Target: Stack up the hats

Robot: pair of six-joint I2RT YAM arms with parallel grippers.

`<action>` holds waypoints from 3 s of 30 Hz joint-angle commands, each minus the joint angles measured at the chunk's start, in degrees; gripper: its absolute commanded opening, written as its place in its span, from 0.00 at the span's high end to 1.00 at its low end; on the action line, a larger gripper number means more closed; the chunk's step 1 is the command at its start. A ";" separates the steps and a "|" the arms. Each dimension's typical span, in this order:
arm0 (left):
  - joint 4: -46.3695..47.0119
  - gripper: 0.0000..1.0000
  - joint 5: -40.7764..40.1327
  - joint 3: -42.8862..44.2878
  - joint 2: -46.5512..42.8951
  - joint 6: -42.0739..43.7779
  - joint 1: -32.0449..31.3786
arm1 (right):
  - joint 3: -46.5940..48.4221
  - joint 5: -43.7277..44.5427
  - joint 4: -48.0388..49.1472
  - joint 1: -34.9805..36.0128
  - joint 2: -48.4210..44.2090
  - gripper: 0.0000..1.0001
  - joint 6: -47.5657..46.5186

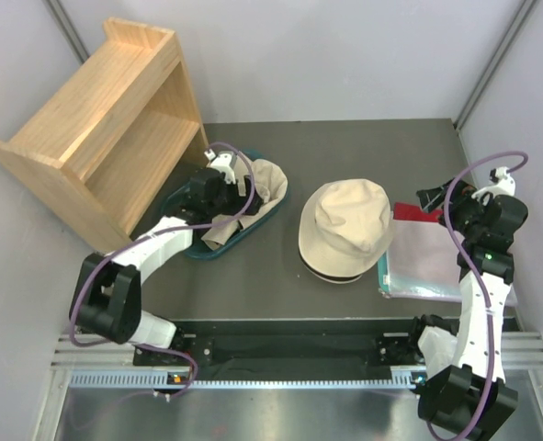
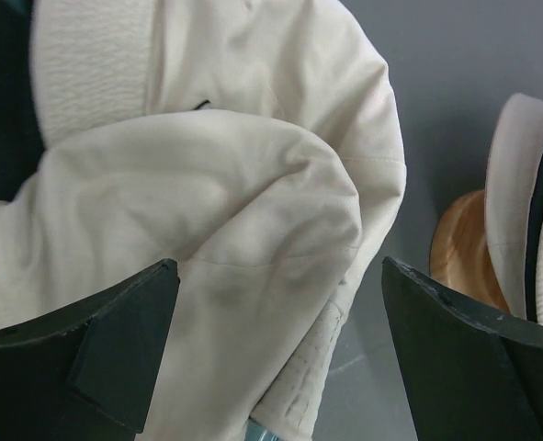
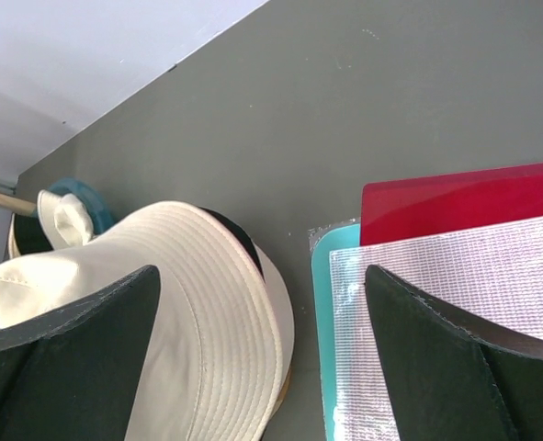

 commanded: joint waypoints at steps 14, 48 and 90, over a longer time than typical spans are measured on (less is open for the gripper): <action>6.64 0.25 4.64 6.62 8.79 -1.07 -0.67 | -0.70 -2.51 0.71 -0.29 -1.48 0.08 -0.78; 2.33 1.00 6.15 11.64 3.11 0.86 -1.99 | 5.62 -5.32 -2.80 -0.20 -3.50 0.08 -1.40; 12.79 1.00 -8.27 5.66 -38.76 -15.22 -1.99 | 13.98 20.78 57.04 91.12 32.78 0.10 33.06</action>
